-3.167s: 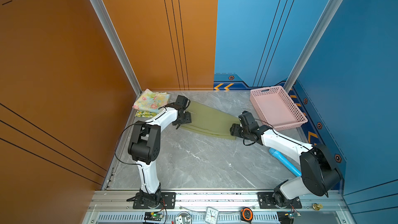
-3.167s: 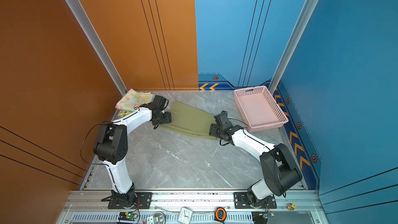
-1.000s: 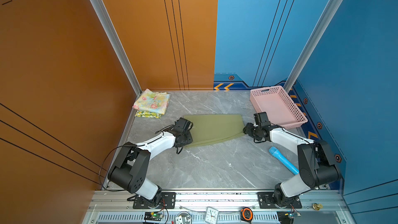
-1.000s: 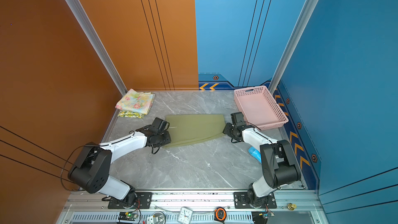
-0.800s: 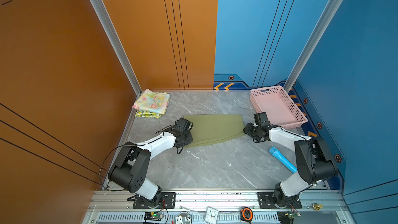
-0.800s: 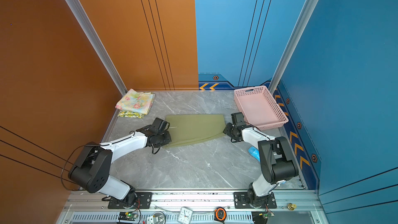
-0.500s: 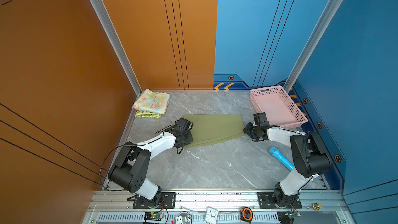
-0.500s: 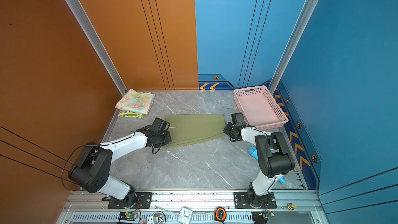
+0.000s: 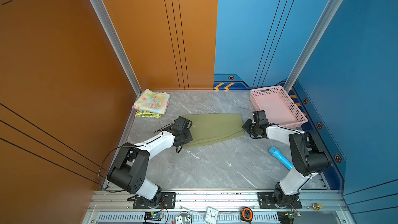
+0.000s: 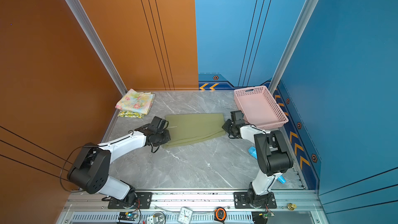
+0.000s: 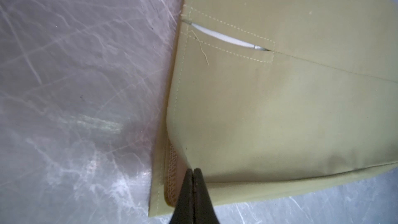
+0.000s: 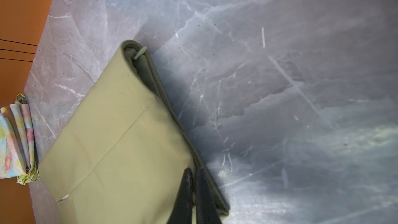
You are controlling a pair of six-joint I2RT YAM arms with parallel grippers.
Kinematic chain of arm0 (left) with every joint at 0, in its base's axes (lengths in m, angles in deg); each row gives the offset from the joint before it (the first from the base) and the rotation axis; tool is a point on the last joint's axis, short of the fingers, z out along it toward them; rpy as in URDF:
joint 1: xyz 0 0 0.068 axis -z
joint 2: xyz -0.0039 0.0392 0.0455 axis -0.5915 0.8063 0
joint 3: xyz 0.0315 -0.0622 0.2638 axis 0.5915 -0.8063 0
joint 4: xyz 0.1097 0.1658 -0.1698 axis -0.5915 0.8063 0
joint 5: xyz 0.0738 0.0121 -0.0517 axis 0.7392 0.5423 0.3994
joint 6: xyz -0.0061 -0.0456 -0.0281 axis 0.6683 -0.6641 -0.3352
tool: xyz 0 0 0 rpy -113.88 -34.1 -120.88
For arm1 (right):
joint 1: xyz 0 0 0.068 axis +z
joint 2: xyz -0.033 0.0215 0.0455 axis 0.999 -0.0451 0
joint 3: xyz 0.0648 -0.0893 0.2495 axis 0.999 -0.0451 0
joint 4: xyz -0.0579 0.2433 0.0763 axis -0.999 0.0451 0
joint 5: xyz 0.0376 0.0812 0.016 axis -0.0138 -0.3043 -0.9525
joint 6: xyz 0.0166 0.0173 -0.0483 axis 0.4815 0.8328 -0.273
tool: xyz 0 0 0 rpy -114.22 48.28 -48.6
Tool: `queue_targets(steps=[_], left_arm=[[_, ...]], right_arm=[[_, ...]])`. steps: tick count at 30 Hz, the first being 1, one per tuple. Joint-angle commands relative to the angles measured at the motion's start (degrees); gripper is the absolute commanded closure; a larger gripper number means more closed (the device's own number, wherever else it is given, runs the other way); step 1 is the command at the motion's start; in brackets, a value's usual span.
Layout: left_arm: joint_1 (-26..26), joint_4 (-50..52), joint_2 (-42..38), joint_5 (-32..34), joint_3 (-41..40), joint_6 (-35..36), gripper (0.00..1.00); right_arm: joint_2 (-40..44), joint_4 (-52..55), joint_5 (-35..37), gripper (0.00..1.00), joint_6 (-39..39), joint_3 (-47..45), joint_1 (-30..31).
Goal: Fold and stack skirts
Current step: Smooth out the skirt at the center of the table.
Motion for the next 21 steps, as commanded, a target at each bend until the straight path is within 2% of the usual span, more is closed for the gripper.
queue_targets(steps=[1,10,21], left_arm=[[-2.33,2.78,-1.99,0.29,2.84,2.55,1.0],[-5.13,3.87,-3.35,-0.88,3.33,4.4,1.0],[-4.69,2.41,-4.94,-1.23,-1.65,4.21,1.0]], right_arm=[[2.34,3.18,1.71,1.0,-0.97,3.03,1.11],[5.59,7.53,2.66,1.0,-2.29,4.49,2.73],[7.26,8.3,4.04,1.0,-2.96,-1.38,4.47]])
